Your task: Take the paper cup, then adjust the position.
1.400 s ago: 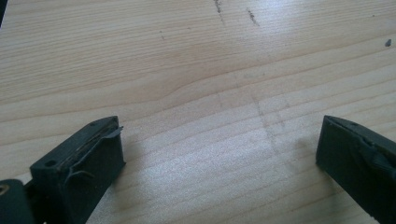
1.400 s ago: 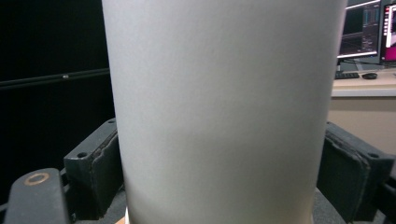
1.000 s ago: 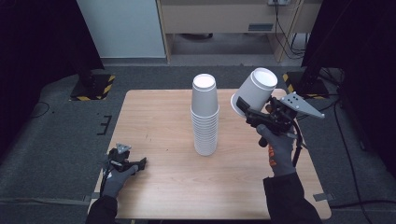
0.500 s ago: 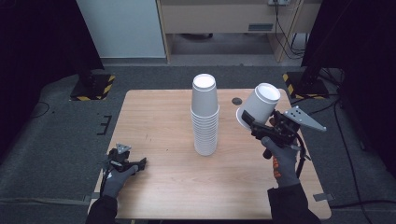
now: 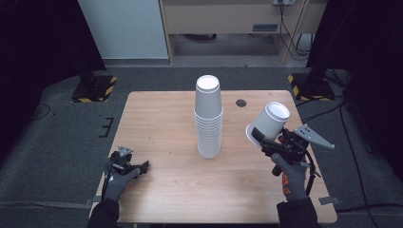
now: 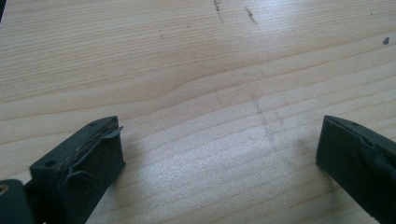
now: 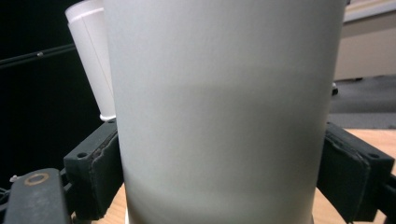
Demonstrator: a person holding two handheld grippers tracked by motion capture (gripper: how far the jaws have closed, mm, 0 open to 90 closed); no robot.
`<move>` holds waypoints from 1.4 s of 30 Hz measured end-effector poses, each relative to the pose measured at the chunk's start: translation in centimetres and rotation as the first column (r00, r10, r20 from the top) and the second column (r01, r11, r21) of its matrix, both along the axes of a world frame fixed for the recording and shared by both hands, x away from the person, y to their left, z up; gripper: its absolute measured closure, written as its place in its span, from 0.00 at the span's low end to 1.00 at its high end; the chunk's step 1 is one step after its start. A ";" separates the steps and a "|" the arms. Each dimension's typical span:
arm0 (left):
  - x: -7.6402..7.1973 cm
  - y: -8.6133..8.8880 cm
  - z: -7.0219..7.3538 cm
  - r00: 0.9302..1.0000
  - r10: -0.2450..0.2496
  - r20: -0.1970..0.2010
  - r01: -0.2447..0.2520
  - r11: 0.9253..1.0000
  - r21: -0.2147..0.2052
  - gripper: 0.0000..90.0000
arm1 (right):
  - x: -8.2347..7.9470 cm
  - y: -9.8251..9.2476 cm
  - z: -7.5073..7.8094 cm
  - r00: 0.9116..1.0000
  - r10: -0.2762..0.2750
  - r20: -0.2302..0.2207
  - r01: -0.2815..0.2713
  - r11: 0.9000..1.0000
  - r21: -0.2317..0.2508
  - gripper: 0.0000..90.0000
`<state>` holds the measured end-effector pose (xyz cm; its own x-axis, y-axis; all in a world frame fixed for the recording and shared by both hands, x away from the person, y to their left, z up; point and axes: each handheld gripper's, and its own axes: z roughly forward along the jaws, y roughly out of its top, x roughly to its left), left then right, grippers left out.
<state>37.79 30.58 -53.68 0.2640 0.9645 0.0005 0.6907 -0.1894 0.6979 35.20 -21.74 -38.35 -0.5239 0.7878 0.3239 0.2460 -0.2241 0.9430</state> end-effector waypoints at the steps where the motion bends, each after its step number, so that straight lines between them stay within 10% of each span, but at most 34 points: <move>1: 0.0 0.0 0.0 1.000 0.000 0.000 0.000 1.000 -0.001 0.00 | -0.2 -0.2 -0.3 1.000 -0.001 -0.013 0.001 1.000 0.002 0.15; 10: -0.3 0.2 0.1 1.000 0.019 0.018 -0.018 1.000 -0.005 0.08 | -1.1 -0.7 -2.6 0.998 -0.004 -0.066 0.005 1.000 0.016 0.15; 21: -1.1 0.0 1.6 0.988 -0.012 0.152 0.025 0.996 -0.083 0.17 | -0.5 -1.3 -4.2 0.991 0.002 -0.135 0.013 0.994 0.105 0.15; 28: -1.4 -1.4 2.8 0.965 -0.089 0.247 0.119 0.987 -0.106 0.21 | -0.4 -1.5 -4.1 0.990 -0.001 -0.139 0.024 0.987 0.160 0.15; 31: -1.8 -2.5 3.8 0.943 -0.118 0.310 0.164 0.979 -0.124 0.23 | -0.3 -1.9 -4.3 0.988 0.003 -0.153 0.032 0.973 0.229 0.15; 42: -2.7 -5.3 5.3 0.899 -0.181 0.399 0.261 0.953 -0.154 0.24 | -0.2 -2.1 -4.4 0.986 0.006 -0.164 0.039 0.963 0.267 0.15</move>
